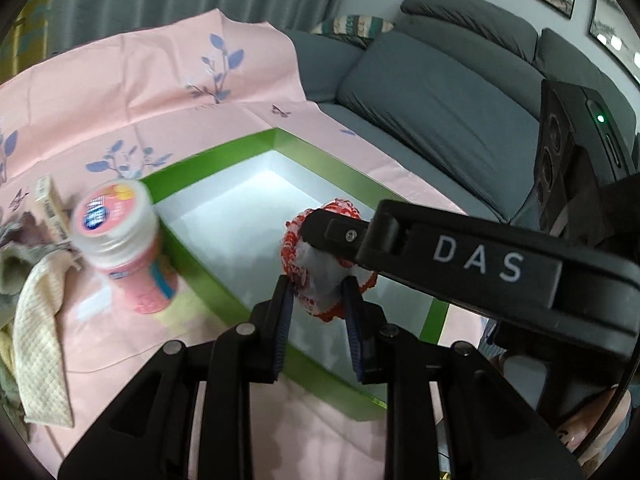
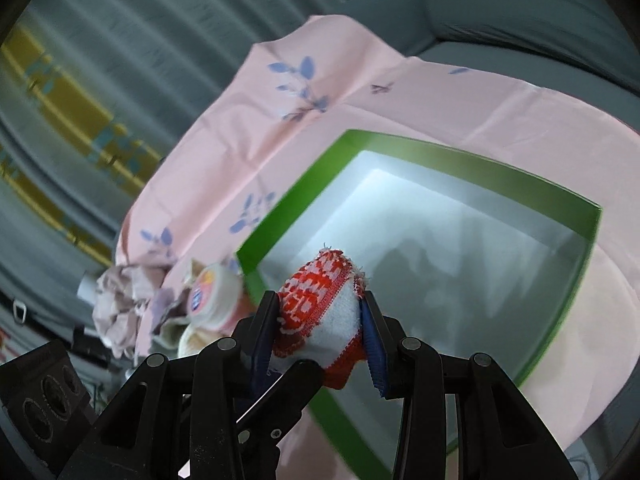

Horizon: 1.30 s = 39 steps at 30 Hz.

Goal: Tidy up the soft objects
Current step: 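Carry the sock into the green-rimmed box and open the right gripper, then move the right gripper back to the pile and close on the blue plush elephant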

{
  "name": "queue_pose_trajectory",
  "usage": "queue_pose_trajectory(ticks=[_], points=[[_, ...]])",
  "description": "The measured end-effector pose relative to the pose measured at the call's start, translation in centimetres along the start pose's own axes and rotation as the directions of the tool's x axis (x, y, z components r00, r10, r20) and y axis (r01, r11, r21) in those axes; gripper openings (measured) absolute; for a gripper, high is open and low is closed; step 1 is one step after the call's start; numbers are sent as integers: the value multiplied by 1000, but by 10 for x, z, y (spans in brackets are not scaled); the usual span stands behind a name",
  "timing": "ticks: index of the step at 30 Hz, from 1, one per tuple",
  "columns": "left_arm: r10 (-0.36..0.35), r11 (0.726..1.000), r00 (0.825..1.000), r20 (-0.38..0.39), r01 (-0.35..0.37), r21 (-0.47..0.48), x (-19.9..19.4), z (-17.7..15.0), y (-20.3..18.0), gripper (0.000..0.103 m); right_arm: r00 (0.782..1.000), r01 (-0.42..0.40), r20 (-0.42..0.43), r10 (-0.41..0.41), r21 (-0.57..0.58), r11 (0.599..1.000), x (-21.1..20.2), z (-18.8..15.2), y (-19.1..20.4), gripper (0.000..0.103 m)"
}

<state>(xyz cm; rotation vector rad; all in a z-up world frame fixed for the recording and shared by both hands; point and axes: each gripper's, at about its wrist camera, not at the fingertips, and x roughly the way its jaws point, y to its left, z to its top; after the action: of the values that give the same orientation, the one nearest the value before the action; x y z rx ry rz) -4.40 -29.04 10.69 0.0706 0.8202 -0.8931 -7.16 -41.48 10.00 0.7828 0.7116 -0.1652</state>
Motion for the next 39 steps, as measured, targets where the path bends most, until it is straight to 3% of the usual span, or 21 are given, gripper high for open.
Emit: queue_pose_trajectory(ticks=[6,11,13,15,16,20,27,32,34,37,39], points=[[0,1000,1000,-23,0,-1,15,2,-4,25,998,65,-1,-65,63,996,5,5,-21,43],[34,999,999,2,-34,-32,8,-1,4,48,991,134,-6,-134,69,989,10,6,-26,43],[48,998,999,21,-47,-45,-3,-3,11,52,989,149,-2,-149,54,987,10,6,-22,49],[84,995,996,40,-82,-56,-13,-5,18,59,984,174,27,-175,35,984,7,5,-18,73],[101,993,994,46,-98,-66,-19,-7,22,62,977,206,54,-207,25,978,6,5,-16,78],[143,983,988,59,-135,-124,-40,-17,44,64,940,327,119,-320,-37,944,4,1,-8,81],[267,936,961,75,-240,-258,-93,-50,102,66,885,464,99,-455,-107,880,20,-5,-8,81],[374,886,925,68,-335,-321,-126,-78,139,67,896,443,133,-425,-183,878,23,-14,4,81],[413,860,908,65,-365,-356,-140,-90,156,67,888,459,146,-436,-235,857,29,-18,13,81],[435,828,898,69,-369,-422,-155,-103,180,67,886,464,170,-431,-313,829,41,-24,27,81],[456,799,887,73,-372,-473,-163,-112,199,67,900,436,149,-410,-334,835,48,-25,34,81]])
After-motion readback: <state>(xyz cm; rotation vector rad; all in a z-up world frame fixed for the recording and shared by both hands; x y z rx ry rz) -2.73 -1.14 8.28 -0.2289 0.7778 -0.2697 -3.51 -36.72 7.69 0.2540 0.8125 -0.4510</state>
